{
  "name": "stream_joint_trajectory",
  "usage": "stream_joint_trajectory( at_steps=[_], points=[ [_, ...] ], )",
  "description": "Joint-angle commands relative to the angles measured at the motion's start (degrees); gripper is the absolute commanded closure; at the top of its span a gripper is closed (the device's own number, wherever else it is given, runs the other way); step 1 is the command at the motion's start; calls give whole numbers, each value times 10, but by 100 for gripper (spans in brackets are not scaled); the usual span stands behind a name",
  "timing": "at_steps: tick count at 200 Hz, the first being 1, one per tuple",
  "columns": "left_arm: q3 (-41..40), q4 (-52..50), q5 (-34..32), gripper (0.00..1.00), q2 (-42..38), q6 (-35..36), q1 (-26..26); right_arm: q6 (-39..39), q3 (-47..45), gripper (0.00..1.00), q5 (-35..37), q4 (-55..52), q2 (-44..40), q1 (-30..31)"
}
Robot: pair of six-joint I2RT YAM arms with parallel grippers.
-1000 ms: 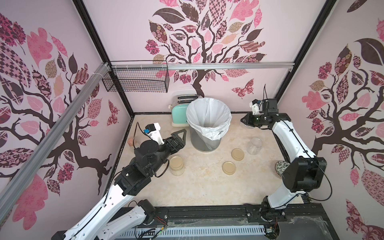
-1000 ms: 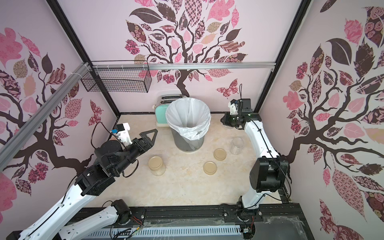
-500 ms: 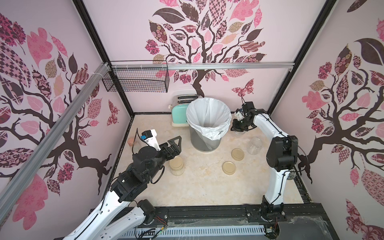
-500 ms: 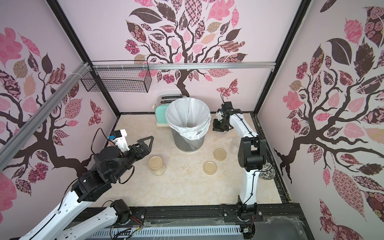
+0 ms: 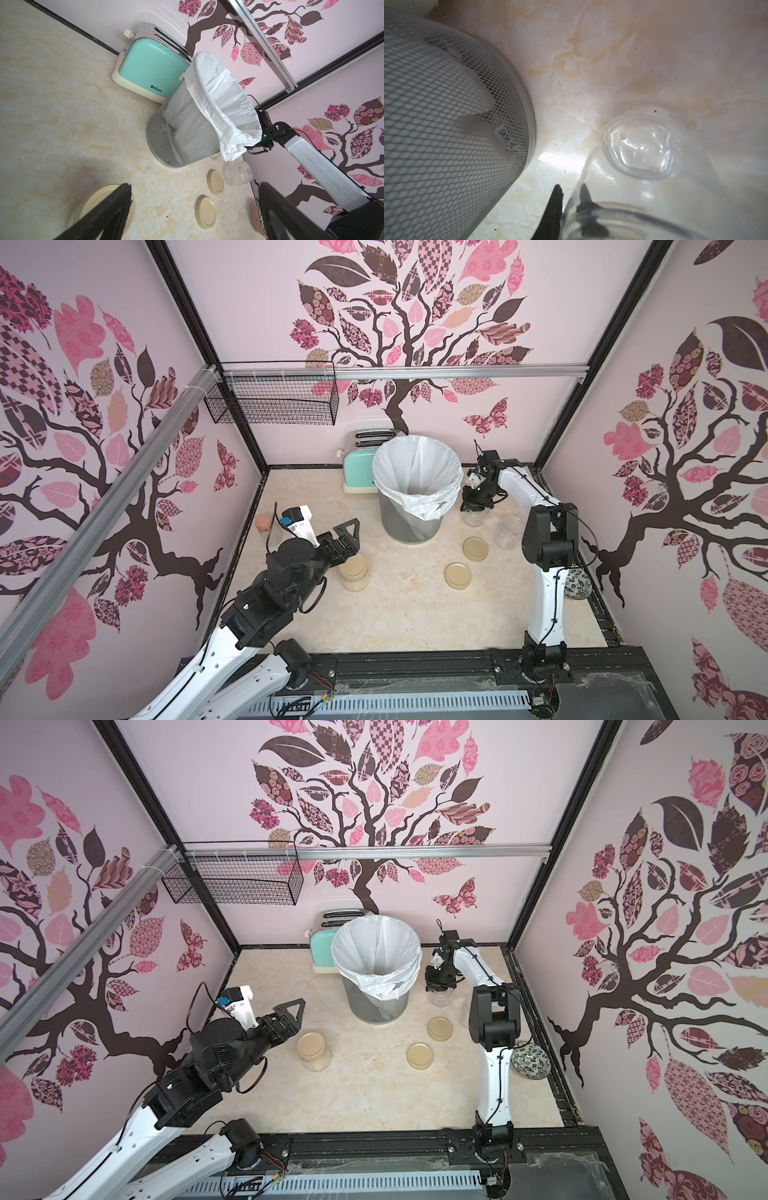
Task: Empty moldy rice from jars
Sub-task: Place the jar at the center of the board, then pick up the jar from the center of the board.
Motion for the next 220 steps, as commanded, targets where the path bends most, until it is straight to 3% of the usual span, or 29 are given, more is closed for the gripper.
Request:
stream_joint_trajectory(
  at_steps=[1,21,64,122,144,171,180,220],
  points=[
    [-9,-4,-3,2,-5,0,2,-7,15,100,-12,-23,5,-10],
    [-12,-5,-3,2,-5,-3,2,-5,17,98,-19,-22,6,-18],
    [-12,-4,-1,2,-3,-4,2,-5,31,57,-28,-26,3,-23],
    [-11,-6,0,2,-3,0,2,-5,98,34,-9,-59,-16,-23],
    [-11,-9,-2,2,-4,4,3,-5,127,20,4,-73,-29,-23],
    [-8,-16,-5,2,-5,8,3,-3,151,10,19,-84,-52,-22],
    [-8,-18,-8,2,-7,8,3,-1,152,1,25,-84,-63,-23],
    [-16,-36,-24,2,-20,2,3,4,141,0,39,-82,-131,-12]
  ],
)
